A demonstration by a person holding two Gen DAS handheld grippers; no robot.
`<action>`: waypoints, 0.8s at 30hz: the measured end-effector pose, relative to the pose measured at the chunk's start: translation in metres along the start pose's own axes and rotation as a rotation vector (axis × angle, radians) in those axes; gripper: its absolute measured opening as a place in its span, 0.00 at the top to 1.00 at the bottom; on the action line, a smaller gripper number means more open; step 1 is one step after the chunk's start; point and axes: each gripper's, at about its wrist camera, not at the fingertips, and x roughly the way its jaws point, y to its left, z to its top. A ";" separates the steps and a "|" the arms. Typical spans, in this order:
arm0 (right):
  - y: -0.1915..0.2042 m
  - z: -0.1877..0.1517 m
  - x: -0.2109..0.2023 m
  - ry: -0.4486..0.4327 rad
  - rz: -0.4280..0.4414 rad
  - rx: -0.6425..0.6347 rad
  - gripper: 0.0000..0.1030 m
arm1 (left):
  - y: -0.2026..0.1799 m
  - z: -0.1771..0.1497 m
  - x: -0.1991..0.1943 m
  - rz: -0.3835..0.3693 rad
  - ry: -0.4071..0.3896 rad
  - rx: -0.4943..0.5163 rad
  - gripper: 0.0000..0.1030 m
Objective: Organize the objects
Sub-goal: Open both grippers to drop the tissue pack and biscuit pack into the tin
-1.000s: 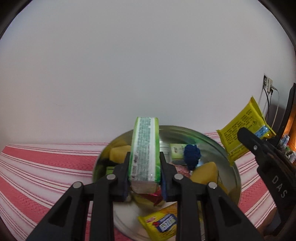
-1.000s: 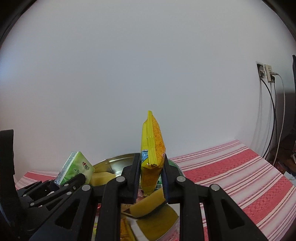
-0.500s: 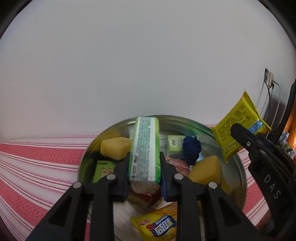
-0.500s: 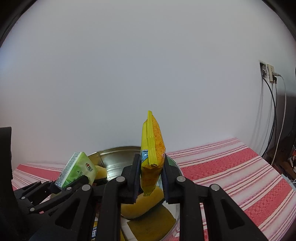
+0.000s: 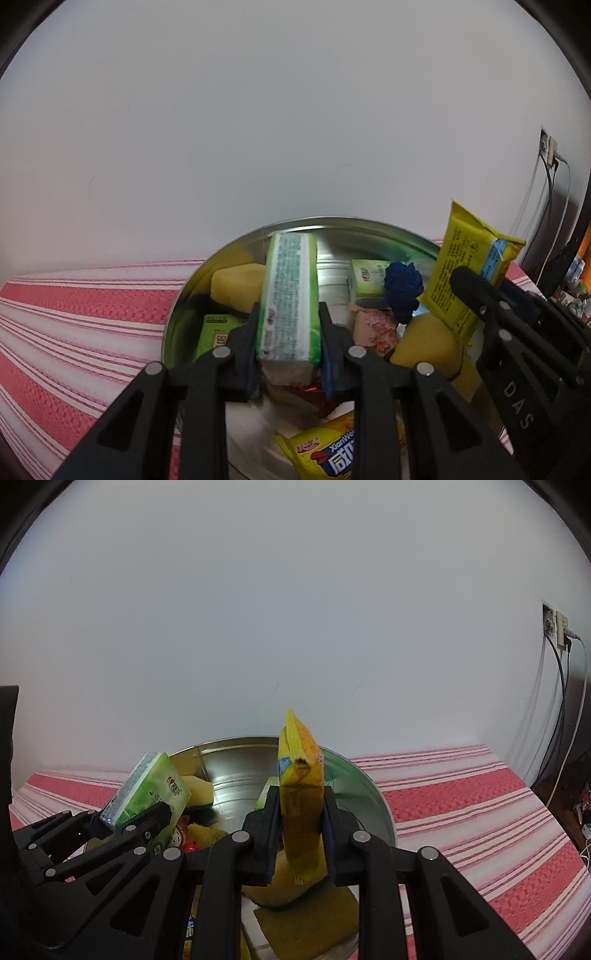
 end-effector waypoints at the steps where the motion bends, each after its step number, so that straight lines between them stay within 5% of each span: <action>1: 0.000 0.000 0.000 0.003 0.004 0.001 0.78 | 0.000 0.000 0.000 0.004 0.001 0.004 0.74; 3: 0.001 -0.001 0.000 0.004 0.016 0.004 0.78 | 0.000 0.000 0.001 0.007 0.007 -0.003 0.67; 5: 0.001 -0.002 -0.001 0.001 0.052 0.014 0.78 | 0.002 0.000 0.003 0.005 0.022 -0.018 0.33; 6: 0.001 -0.001 -0.001 0.001 0.073 0.019 0.77 | 0.002 0.000 0.003 0.019 0.022 -0.022 0.29; 8: -0.001 0.000 -0.001 -0.001 0.123 0.040 0.67 | 0.003 0.001 0.001 0.019 0.005 -0.022 0.20; 10: -0.003 0.001 -0.002 -0.007 0.163 0.063 0.33 | 0.003 0.002 -0.002 0.013 -0.007 -0.021 0.03; 12: -0.006 0.001 -0.009 -0.049 0.183 0.085 0.25 | 0.005 0.002 -0.015 0.026 -0.038 -0.025 0.00; 24: -0.028 0.000 -0.025 -0.144 0.178 0.172 0.25 | 0.019 -0.005 -0.015 0.050 -0.045 -0.029 0.00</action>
